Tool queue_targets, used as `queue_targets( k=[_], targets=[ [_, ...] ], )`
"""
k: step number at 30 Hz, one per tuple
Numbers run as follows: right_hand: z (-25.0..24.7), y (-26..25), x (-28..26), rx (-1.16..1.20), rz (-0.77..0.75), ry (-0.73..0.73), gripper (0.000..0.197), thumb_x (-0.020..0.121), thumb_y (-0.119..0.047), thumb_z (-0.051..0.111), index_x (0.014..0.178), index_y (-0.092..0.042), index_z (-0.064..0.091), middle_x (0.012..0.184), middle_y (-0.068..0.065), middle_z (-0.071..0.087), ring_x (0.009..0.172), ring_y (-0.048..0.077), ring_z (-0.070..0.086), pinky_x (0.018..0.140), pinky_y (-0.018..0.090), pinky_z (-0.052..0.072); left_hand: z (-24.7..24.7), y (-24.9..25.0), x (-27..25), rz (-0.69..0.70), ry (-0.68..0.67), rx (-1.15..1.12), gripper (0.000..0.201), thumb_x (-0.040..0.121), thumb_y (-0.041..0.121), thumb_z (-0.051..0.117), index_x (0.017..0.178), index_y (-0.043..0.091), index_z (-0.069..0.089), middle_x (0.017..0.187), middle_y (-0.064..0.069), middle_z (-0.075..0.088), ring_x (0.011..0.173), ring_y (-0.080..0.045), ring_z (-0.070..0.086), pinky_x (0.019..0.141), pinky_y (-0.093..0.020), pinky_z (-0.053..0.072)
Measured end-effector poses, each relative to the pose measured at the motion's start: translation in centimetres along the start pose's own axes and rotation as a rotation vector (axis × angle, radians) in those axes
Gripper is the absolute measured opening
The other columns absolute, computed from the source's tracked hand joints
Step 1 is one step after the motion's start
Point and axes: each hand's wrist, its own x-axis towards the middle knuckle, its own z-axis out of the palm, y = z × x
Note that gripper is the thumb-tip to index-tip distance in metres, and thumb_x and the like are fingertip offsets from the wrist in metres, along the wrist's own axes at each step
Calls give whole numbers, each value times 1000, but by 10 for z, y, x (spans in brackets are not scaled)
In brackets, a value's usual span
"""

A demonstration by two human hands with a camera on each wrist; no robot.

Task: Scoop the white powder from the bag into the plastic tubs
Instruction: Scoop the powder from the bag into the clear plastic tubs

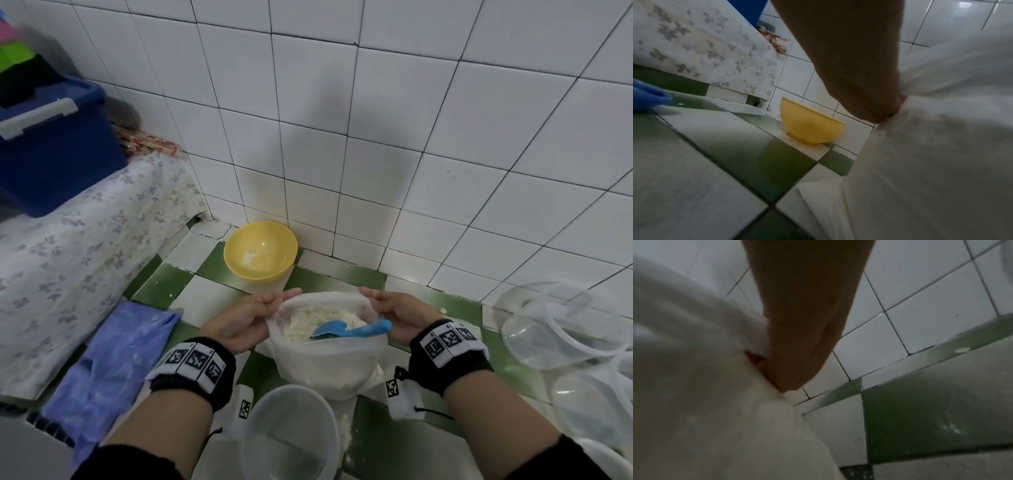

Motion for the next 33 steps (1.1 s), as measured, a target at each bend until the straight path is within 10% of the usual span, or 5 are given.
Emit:
queue_targets(
  k=[9, 12, 20, 27, 33],
  targets=[
    [-15, 21, -24, -563, -172, 356, 33, 85, -34, 67, 100, -8, 54, 71, 7, 54, 59, 18, 49, 52, 28, 44, -2, -10, -31, -127, 298, 369, 44, 79, 33, 74, 110, 4, 63, 99, -14, 68, 85, -24, 62, 71, -32, 54],
    [-13, 33, -32, -581, -220, 394, 28, 85, -20, 65, 106, -9, 50, 80, 13, 59, 61, 21, 54, 50, 29, 47, 0, -15, -35, -118, 323, 345, 43, 79, 25, 76, 111, -1, 63, 100, -17, 70, 85, -25, 66, 70, -32, 56],
    [-13, 42, -46, -119, -258, 256, 38, 85, 13, 55, 113, -12, 50, 92, 20, 65, 73, 30, 65, 68, 42, 57, 4, -31, -35, 17, 389, -107, 44, 76, -7, 68, 115, 5, 52, 111, -23, 66, 90, -33, 69, 60, -39, 62],
    [-27, 58, -44, 455, -121, 145, 49, 91, 14, 36, 128, -16, 40, 99, 21, 61, 85, 31, 60, 55, 43, 59, -1, -53, -35, 103, 302, -398, 19, 76, -2, 62, 90, 8, 54, 86, -16, 72, 88, -26, 66, 56, -34, 61],
    [-20, 72, -42, 588, -144, 153, 73, 91, 16, 26, 150, -22, 10, 134, 28, 44, 110, 40, 53, 92, 51, 41, -5, -61, -36, 173, 292, -442, 34, 72, -1, 63, 102, 11, 51, 103, -20, 69, 95, -29, 67, 59, -36, 61]
  ],
)
